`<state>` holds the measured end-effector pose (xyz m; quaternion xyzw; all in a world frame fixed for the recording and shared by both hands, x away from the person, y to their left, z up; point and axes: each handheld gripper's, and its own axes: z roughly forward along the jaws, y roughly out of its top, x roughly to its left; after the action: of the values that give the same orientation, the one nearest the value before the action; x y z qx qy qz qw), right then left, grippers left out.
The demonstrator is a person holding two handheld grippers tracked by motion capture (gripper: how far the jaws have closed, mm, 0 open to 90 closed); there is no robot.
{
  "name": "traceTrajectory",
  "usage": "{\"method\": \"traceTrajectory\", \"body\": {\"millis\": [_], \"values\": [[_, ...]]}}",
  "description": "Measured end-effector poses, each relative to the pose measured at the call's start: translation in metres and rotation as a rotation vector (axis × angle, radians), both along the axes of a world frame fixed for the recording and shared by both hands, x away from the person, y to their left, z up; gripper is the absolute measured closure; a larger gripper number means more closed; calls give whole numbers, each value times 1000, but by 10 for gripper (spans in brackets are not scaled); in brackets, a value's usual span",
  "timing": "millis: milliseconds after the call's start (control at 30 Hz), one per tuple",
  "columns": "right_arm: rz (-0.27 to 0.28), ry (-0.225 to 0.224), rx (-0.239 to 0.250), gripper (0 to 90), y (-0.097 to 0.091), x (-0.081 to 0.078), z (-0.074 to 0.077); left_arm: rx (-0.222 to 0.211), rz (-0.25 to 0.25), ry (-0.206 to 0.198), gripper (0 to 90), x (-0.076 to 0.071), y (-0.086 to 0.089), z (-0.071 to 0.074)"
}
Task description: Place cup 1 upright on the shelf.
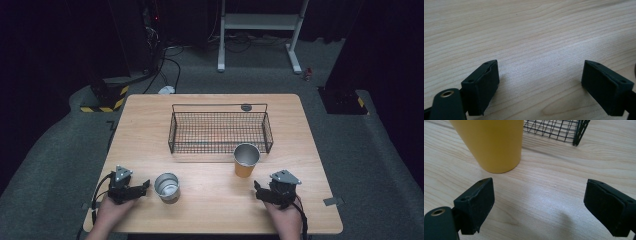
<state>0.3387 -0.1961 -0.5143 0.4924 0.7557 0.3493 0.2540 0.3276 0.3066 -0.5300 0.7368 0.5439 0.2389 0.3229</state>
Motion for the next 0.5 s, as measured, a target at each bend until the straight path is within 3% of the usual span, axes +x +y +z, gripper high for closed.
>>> {"method": "traceTrajectory", "body": {"millis": [500], "values": [[35, -14, 14, 97, 10, -3, 2, 2, 12, 0, 156, 0, -2, 0]]}}
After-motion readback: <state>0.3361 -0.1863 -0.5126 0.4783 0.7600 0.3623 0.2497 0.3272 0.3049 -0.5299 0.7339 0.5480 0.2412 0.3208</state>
